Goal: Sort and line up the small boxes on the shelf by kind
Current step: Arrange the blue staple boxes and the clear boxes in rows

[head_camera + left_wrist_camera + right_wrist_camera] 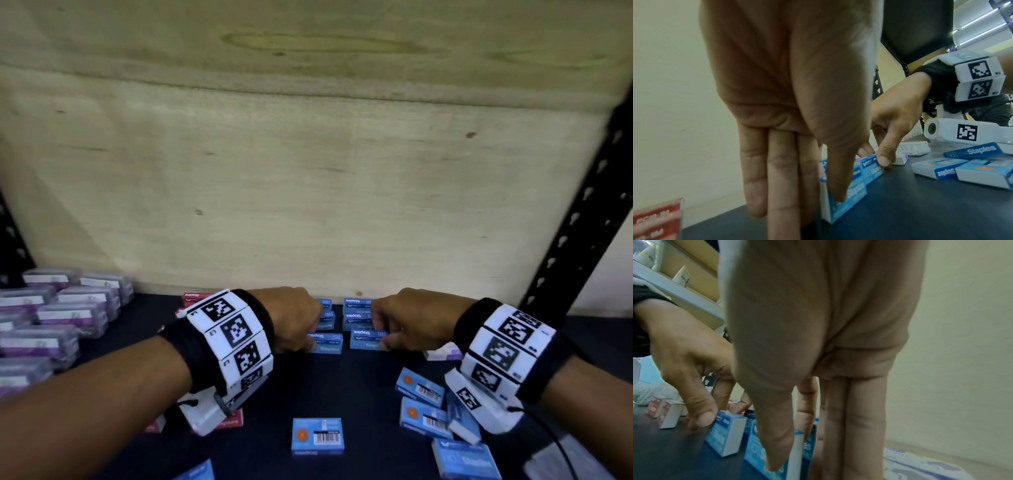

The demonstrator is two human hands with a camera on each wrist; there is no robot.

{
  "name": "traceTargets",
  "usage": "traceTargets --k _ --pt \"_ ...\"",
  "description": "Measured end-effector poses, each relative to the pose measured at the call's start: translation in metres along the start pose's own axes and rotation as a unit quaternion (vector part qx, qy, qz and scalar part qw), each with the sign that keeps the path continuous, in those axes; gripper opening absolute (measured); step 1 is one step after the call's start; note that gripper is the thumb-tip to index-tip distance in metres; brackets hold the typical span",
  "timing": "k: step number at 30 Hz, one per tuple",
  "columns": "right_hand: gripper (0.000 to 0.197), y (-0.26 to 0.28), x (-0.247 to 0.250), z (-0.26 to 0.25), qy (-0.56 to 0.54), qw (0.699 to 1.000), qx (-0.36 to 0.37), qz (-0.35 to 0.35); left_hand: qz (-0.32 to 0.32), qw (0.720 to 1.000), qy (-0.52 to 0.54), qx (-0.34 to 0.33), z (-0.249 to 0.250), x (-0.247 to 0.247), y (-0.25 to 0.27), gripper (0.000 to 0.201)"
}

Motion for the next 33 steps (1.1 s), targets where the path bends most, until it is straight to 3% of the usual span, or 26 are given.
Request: traceTargets --k 6,13,19,26,33 --pt "0.033 0.000 -0.002 0.004 -0.034 0.999 -0.017 -0.011 -0.003 1.000 -0.004 0.006 0.000 0.000 0.003 0.037" --pt "0.041 0.018 -0.001 0.011 -0.066 0.997 -0.042 -0.003 -0.006 1.000 0.030 0.009 0.000 0.000 0.019 0.060" --pt "0.037 0.038 -0.004 0.015 -0.056 0.997 -0.044 -0.013 0.111 0.994 -0.019 0.015 0.003 0.031 0.051 0.037" --pt "0.037 0.052 -0.016 0.007 0.017 0.996 -0.057 -0.060 -0.013 0.997 0.011 -0.071 0.049 -0.018 0.072 0.044" --pt "0.029 0.054 -0.022 0.003 0.035 0.997 -0.055 -0.035 -0.008 0.997 0.012 -0.080 0.054 -0.033 0.074 0.039"
Point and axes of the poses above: each hand's wrist, its own y-axis away from the middle knuckle, its own x-axis out of the back of the hand, z = x × y, the point moved 10 cm from there along -y, towards the middle knuckle, and after that the axes turned 3 degrees about -x, right-handed, at the moved point
